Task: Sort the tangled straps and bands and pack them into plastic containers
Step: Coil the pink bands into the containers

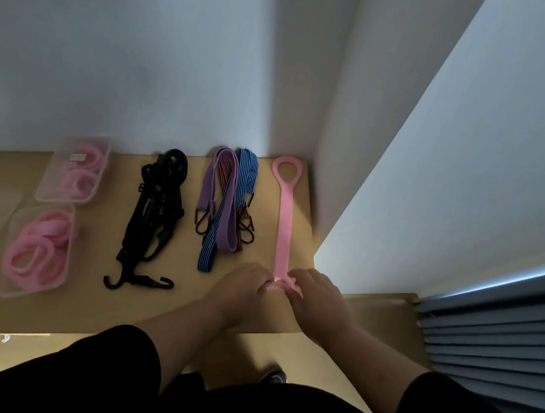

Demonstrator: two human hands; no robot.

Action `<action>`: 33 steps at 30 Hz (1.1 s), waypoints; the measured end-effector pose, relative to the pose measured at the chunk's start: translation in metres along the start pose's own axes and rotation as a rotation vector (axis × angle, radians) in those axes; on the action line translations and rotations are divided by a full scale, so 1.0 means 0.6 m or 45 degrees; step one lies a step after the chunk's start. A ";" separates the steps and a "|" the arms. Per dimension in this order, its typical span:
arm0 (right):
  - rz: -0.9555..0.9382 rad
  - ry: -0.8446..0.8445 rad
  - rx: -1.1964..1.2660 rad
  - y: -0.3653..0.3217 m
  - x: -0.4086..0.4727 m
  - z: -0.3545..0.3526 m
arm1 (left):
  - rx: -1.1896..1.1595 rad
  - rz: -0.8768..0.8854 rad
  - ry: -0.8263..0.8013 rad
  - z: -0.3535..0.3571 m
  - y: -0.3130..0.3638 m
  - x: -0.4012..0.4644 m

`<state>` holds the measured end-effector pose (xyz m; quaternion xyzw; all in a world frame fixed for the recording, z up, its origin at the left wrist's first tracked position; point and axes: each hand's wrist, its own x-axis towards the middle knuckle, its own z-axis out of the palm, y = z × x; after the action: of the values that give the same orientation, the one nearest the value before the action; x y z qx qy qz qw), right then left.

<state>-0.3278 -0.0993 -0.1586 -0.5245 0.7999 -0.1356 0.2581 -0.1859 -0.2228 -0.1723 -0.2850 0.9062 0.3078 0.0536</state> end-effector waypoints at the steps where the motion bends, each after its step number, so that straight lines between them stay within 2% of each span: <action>1: 0.030 0.040 0.044 -0.003 0.007 -0.005 | -0.017 -0.014 0.049 -0.009 0.000 0.008; 7: 0.104 0.221 0.173 -0.002 0.047 -0.030 | -0.057 -0.029 0.261 -0.068 -0.002 0.081; 10: -0.008 0.327 0.006 0.004 0.063 -0.025 | -0.031 -0.041 0.299 -0.092 -0.003 0.118; 12: -0.113 0.328 -0.194 0.007 0.071 -0.016 | -0.017 -0.074 0.276 -0.094 -0.008 0.139; 14: -0.221 0.200 -0.318 0.005 0.075 -0.007 | 0.053 -0.090 0.231 -0.091 -0.010 0.153; 16: -0.248 0.053 -0.377 0.005 0.081 0.003 | 0.081 -0.054 0.215 -0.085 -0.008 0.156; 18: -0.225 0.017 -0.410 0.007 0.085 0.010 | 0.158 0.031 0.173 -0.080 -0.003 0.146; 24: -0.249 0.091 -0.409 0.012 0.100 0.013 | 0.045 0.067 -0.003 -0.048 -0.023 0.105; 28: -0.237 0.142 -0.403 0.011 0.114 0.012 | -0.005 0.156 0.024 -0.053 -0.020 0.093; 33: -0.325 0.213 -0.488 0.006 0.118 0.006 | -0.032 0.095 0.011 -0.048 -0.030 0.086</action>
<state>-0.3507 -0.1618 -0.1826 -0.6477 0.7568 -0.0560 0.0673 -0.2168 -0.2764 -0.1726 -0.2531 0.9125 0.3196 0.0345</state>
